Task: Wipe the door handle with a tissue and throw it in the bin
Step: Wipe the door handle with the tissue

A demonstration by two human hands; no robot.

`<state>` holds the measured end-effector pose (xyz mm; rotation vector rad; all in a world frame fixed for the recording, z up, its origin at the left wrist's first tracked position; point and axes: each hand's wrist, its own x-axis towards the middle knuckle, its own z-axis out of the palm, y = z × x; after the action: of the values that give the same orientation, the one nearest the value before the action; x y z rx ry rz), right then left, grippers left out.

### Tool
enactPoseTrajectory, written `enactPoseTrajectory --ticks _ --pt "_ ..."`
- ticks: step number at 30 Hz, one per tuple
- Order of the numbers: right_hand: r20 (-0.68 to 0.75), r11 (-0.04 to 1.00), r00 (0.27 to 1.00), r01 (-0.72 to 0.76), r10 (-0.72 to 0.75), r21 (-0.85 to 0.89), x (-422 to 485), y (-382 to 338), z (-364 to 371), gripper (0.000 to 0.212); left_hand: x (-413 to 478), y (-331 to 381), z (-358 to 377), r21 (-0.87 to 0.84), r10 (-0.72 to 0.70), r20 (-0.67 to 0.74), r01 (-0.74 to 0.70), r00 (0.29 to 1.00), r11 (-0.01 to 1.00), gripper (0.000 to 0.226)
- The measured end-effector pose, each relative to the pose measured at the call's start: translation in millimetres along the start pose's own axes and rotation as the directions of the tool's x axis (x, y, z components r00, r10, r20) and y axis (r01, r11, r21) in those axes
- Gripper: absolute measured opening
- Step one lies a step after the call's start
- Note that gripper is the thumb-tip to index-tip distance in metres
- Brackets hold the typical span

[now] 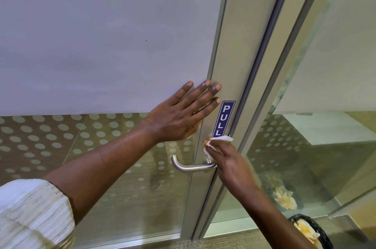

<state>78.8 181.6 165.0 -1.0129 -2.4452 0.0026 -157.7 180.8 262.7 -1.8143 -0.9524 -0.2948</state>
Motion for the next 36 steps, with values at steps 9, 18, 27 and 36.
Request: enactPoseTrajectory --ticks 9,18,27,36 --pt "-0.161 0.922 0.909 -0.366 0.383 0.128 9 -15 -7 0.028 0 0 0 -0.006 -0.003 0.001 0.003 1.000 1.000 0.071" --pt "-0.202 0.913 0.892 -0.406 0.404 0.032 16 -17 -5 0.009 1 1 0 -0.007 0.000 0.003 0.000 1.000 1.000 0.073" --pt "-0.124 0.989 0.987 -0.110 0.098 -0.096 21 -14 10 0.017 1 0 1 0.011 0.002 0.001 -0.002 1.000 1.000 0.070" --pt "-0.029 0.992 0.992 0.125 -0.124 0.030 2 13 -8 0.036 1 0 0 -0.008 0.005 0.007 -0.005 1.000 1.000 0.075"
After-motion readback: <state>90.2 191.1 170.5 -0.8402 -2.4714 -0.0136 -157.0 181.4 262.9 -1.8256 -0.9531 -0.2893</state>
